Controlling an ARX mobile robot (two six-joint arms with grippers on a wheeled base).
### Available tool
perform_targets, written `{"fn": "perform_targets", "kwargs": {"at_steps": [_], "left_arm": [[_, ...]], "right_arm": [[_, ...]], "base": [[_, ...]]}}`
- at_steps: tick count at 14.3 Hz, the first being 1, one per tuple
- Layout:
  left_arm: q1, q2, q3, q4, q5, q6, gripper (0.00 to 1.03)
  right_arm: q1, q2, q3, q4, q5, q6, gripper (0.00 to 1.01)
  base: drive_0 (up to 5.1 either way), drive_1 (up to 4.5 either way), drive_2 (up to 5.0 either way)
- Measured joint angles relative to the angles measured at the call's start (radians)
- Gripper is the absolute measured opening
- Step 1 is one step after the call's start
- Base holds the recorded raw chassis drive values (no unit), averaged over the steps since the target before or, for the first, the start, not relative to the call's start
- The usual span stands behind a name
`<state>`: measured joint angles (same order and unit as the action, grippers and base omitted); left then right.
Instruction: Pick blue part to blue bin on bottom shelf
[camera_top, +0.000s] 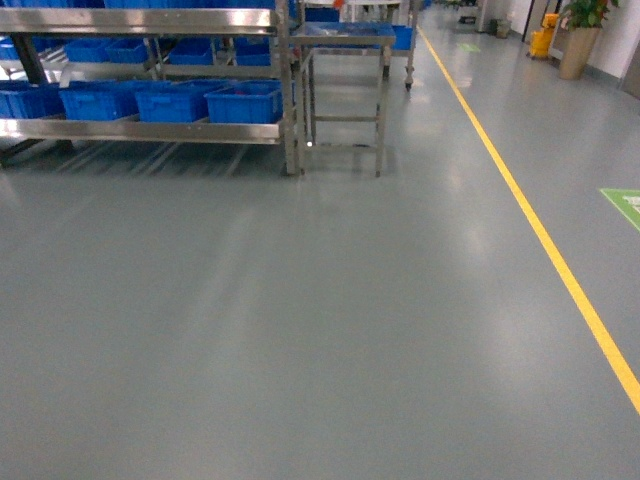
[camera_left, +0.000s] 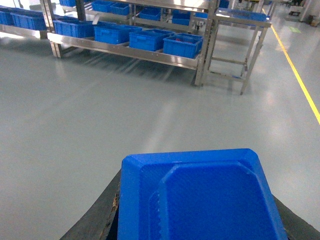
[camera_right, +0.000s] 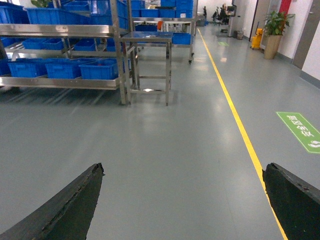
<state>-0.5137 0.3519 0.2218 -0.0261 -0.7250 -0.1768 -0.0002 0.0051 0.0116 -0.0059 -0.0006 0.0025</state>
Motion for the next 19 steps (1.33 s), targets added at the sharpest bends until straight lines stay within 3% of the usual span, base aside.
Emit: {"fn": "perform_targets", "kwargs": {"at_steps": [19], "left_arm": [[0.000,0.001,0.000,0.002,0.000,0.000,0.44]], "right_arm": [[0.000,0.000,0.000,0.002,0.000,0.000,0.98]], "base": [[0.0,3.99,-4.1]]}}
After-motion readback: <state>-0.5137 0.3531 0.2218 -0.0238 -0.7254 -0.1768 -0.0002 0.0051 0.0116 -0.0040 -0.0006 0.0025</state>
